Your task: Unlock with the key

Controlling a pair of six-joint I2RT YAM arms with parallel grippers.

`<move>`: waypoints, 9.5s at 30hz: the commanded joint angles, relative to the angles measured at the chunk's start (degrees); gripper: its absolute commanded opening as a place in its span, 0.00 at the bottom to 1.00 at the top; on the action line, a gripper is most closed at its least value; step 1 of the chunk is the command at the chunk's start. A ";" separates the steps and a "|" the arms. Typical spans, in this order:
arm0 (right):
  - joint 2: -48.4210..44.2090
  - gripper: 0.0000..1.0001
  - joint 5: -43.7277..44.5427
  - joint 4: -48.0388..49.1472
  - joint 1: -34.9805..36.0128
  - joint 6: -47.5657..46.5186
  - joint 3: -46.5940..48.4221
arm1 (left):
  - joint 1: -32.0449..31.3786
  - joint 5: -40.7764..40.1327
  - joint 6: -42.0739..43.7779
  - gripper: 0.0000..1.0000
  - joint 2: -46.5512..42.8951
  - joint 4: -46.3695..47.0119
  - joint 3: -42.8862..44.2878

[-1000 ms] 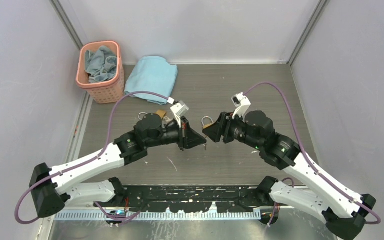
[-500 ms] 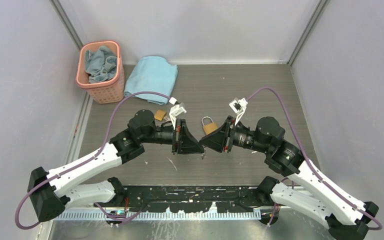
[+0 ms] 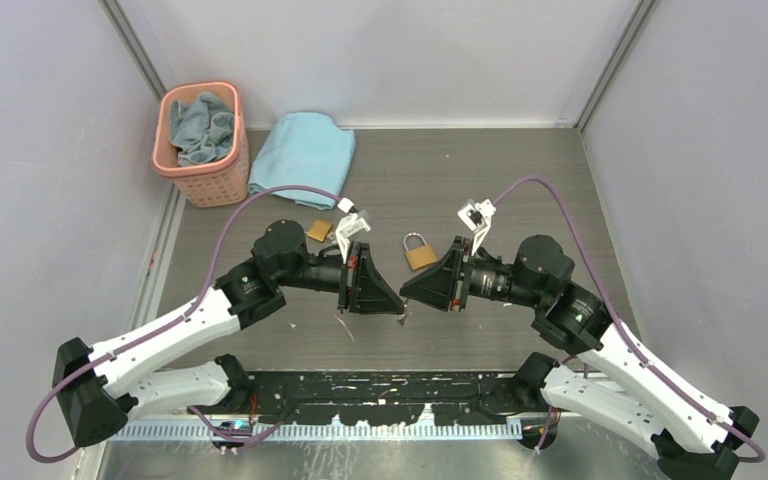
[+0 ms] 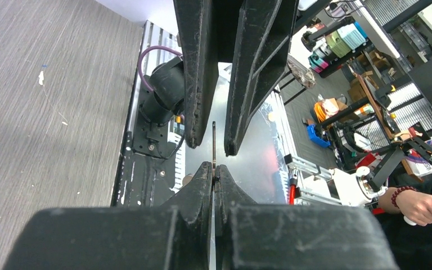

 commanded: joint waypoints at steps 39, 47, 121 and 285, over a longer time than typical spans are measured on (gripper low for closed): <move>-1.96 0.01 -3.90 0.53 0.30 -0.51 -2.07 | 0.09 -0.64 2.01 0.00 -2.78 -1.54 2.11; -2.49 0.01 1.80 7.36 0.32 1.51 -3.63 | 0.06 -8.80 1.46 0.73 -6.78 0.51 -0.29; 0.07 0.01 20.26 32.81 0.38 8.87 -11.06 | 0.09 -31.58 -16.71 0.13 -7.30 28.53 -11.50; 74.81 0.85 45.98 -25.57 -8.10 1.25 30.33 | 0.02 -62.02 7.37 0.00 -34.89 -62.24 -0.66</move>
